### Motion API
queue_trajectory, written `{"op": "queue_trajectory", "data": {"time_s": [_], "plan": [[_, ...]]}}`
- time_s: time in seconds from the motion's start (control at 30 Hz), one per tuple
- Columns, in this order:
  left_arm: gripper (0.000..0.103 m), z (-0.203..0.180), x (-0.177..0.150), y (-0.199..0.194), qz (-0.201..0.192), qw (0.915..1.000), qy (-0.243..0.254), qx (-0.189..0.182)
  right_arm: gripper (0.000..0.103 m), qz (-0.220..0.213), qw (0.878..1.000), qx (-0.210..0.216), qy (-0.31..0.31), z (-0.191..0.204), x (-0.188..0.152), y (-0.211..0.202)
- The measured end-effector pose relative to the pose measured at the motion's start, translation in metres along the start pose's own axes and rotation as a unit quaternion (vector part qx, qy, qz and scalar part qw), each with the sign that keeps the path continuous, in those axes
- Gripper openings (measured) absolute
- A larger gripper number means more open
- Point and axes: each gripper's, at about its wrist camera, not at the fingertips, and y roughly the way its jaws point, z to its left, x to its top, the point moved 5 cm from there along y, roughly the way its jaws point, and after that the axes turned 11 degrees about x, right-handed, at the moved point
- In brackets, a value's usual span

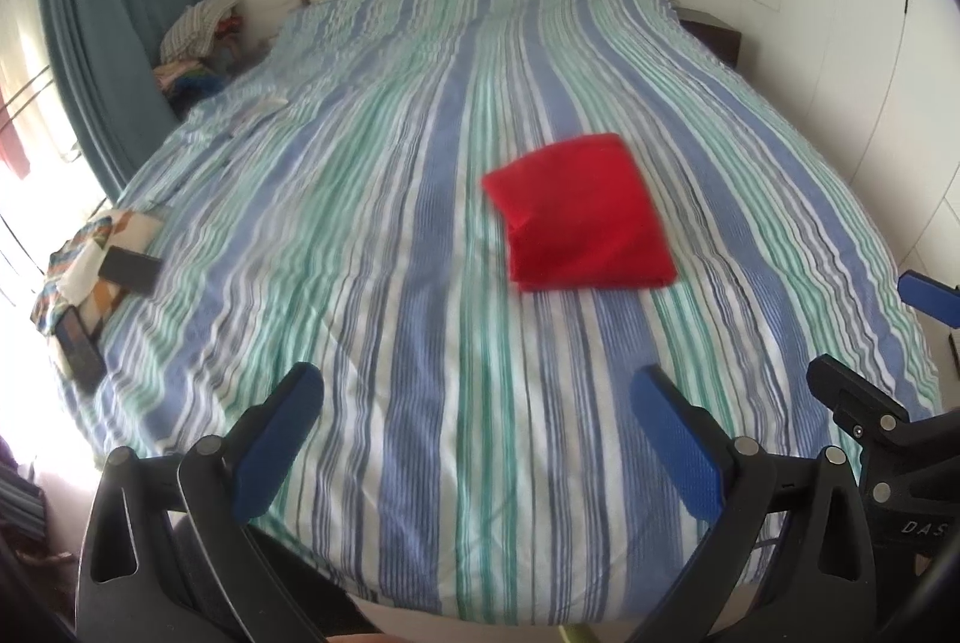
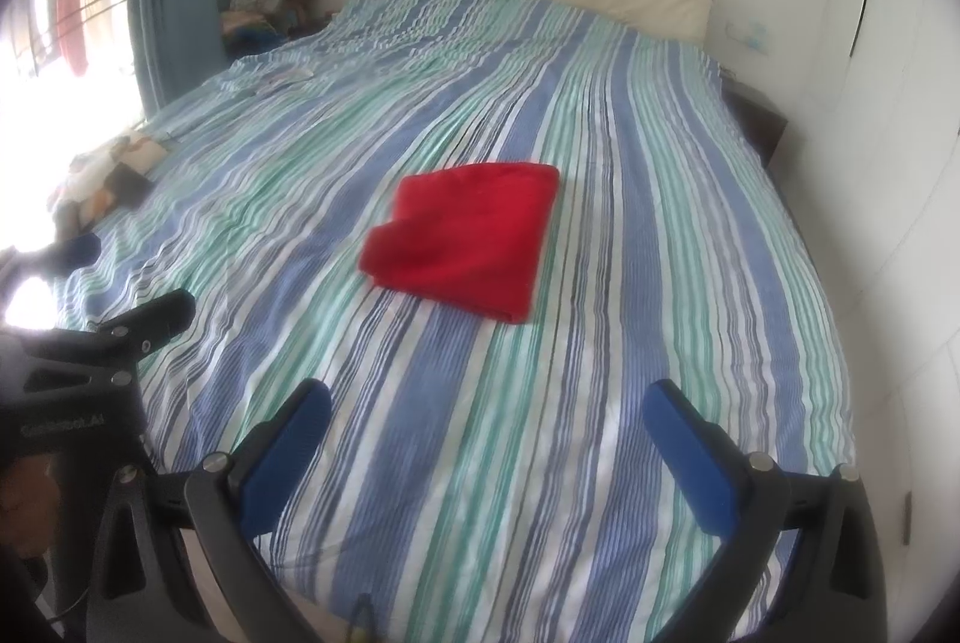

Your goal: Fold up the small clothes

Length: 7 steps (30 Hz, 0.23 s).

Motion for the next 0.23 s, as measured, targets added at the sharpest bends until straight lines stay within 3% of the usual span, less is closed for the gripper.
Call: {"op": "queue_trajectory", "data": {"time_s": [0.23], "plan": [[0.102, -0.0021, 0.0010, -0.0008, 0.000, 1.0000, 0.000, 0.007, 0.102, -0.001, 1.000, 0.001, 0.009, -0.0036, -0.0011, 0.0000]]}}
